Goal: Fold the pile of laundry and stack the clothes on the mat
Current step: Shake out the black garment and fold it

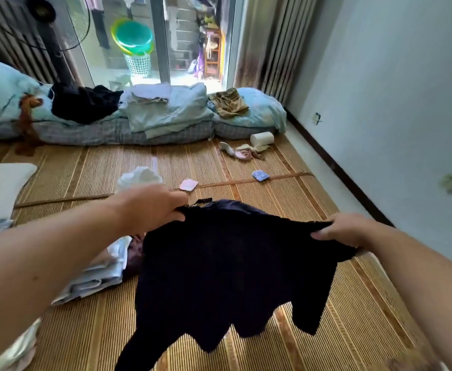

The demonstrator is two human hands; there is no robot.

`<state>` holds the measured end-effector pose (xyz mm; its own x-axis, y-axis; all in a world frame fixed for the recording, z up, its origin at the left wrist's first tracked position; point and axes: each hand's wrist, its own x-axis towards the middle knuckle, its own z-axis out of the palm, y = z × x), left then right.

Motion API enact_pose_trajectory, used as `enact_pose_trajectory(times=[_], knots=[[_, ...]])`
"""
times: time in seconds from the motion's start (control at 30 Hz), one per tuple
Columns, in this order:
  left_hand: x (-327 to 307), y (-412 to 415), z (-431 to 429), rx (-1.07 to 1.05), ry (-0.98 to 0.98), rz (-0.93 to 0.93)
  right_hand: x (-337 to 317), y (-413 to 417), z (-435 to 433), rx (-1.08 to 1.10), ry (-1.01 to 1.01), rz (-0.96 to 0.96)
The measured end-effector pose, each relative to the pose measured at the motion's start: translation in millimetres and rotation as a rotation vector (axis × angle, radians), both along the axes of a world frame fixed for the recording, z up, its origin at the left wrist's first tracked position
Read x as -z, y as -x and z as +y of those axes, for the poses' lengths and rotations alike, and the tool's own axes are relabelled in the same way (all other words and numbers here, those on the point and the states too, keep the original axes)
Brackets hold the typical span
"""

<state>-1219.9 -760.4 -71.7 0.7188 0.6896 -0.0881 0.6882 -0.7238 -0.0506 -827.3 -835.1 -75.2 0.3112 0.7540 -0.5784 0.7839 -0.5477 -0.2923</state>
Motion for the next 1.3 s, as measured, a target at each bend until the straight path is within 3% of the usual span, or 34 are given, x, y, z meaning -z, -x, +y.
enact_pose_trajectory(times=[0.07,0.13,0.3,0.47,0.57,0.63,0.7,0.77,0.87,1.0,1.17,1.3], knots=[[-29,12,7,0.0,-0.04,-0.014,-23,-2,-4,0.184,-0.009,0.288],[-56,25,14,-0.01,-0.05,-0.033,-43,0,-3,0.243,-0.078,0.351],[-116,55,26,-0.094,-0.182,0.17,-92,2,13,0.353,-0.376,0.14],[-154,72,34,-0.291,-0.149,0.132,-152,12,20,0.09,-0.577,0.125],[-166,86,42,-0.398,-0.147,0.186,-173,22,18,0.111,-0.711,0.514],[-172,89,47,-0.457,-0.188,0.31,-187,30,21,0.047,-0.676,0.735],[-174,89,55,-0.524,-0.135,0.354,-197,31,24,-0.11,-0.614,0.806],[-174,92,62,-0.562,-0.092,0.366,-205,29,26,-0.285,-0.579,0.713],[-174,103,68,-0.606,-0.069,0.247,-207,22,28,-0.342,-0.538,0.508],[-176,104,67,-0.69,0.025,0.032,-194,17,42,-0.158,-0.707,0.376],[-167,70,53,-0.869,0.274,-0.273,-154,35,61,0.312,-0.802,0.411],[-166,31,40,-1.043,0.546,-0.682,-137,73,59,0.531,-0.72,0.723]])
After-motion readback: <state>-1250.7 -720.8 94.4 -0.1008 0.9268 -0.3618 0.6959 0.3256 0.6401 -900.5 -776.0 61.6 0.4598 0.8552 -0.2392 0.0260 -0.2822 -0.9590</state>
